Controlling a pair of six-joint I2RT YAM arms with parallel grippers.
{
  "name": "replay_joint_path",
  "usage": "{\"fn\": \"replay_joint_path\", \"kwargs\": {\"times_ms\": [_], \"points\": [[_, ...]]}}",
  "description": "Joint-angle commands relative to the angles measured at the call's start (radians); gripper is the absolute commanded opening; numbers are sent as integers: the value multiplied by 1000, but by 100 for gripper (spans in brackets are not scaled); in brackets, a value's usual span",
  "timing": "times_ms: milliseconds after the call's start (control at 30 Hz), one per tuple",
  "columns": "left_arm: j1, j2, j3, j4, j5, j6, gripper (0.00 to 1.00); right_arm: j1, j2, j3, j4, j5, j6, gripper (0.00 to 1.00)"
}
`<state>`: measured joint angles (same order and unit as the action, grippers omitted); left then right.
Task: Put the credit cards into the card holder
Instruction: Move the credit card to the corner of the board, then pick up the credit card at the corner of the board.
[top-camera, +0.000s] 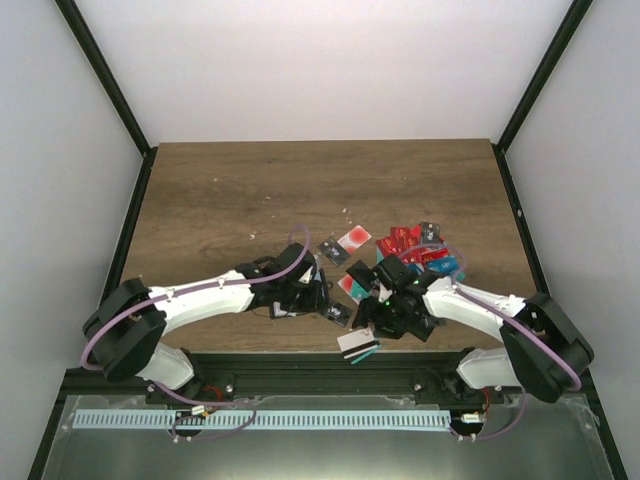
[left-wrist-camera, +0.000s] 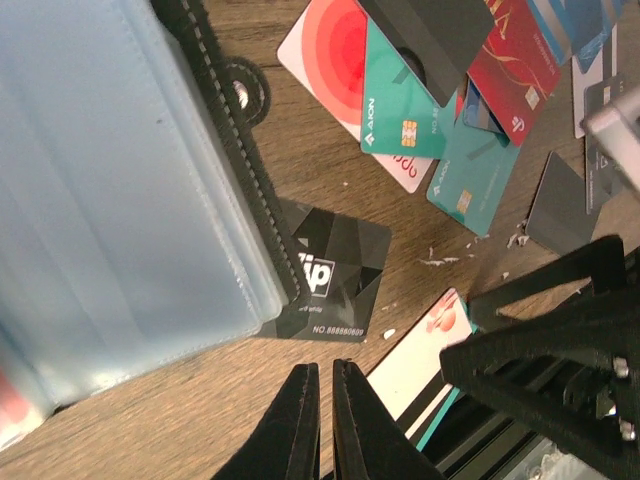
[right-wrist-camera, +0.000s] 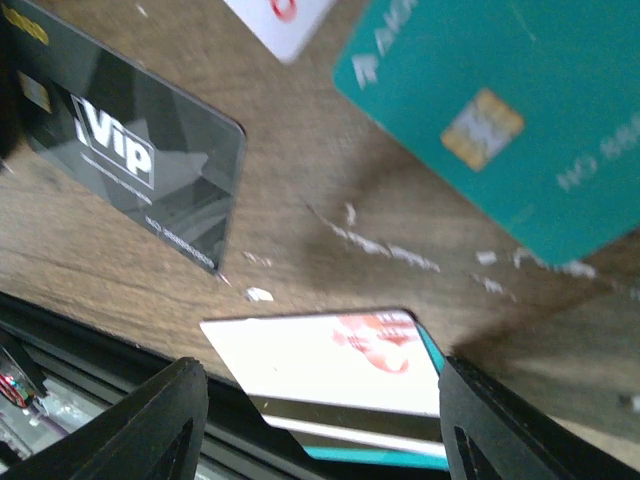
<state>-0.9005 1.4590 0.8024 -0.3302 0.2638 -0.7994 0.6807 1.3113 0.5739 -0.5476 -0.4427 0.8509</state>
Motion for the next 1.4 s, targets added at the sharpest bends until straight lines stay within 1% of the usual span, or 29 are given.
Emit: {"fn": "replay_joint_path", "kwargs": {"times_ms": [0, 133, 200, 267, 367, 467, 567, 767, 933, 1167, 1267, 1367], "points": [[-5, 53, 54, 22, 13, 24, 8, 17, -14, -19, -149, 19, 23, 66], [-6, 109, 105, 23, 40, 49, 8, 17, -52, 17, -198, 94, 54, 71], [-9, 139, 132, 23, 71, 65, 7, 17, -84, 21, -222, 109, 68, 72], [-16, 170, 158, 23, 109, 87, 8, 17, -121, 10, -236, 91, 78, 72], [-37, 228, 193, 29, 169, 128, 8, 17, -183, -37, -220, 18, 99, 71], [-57, 272, 215, 53, 215, 138, 8, 17, -251, -110, -152, -70, 144, 69], [-75, 313, 243, 45, 220, 139, 8, 20, -315, -189, -68, -142, 215, 68], [-96, 366, 250, 31, 218, 144, 7, 32, -434, -334, 98, -198, 366, 66], [-107, 405, 244, 26, 217, 158, 7, 41, -485, -450, 258, -204, 474, 61], [-111, 433, 214, 46, 216, 144, 7, 49, -463, -527, 416, -174, 529, 53], [-116, 427, 187, 48, 206, 138, 7, 52, -451, -570, 487, -162, 563, 47], [-117, 420, 158, 64, 205, 128, 7, 54, -446, -585, 504, -136, 573, 41]]}}
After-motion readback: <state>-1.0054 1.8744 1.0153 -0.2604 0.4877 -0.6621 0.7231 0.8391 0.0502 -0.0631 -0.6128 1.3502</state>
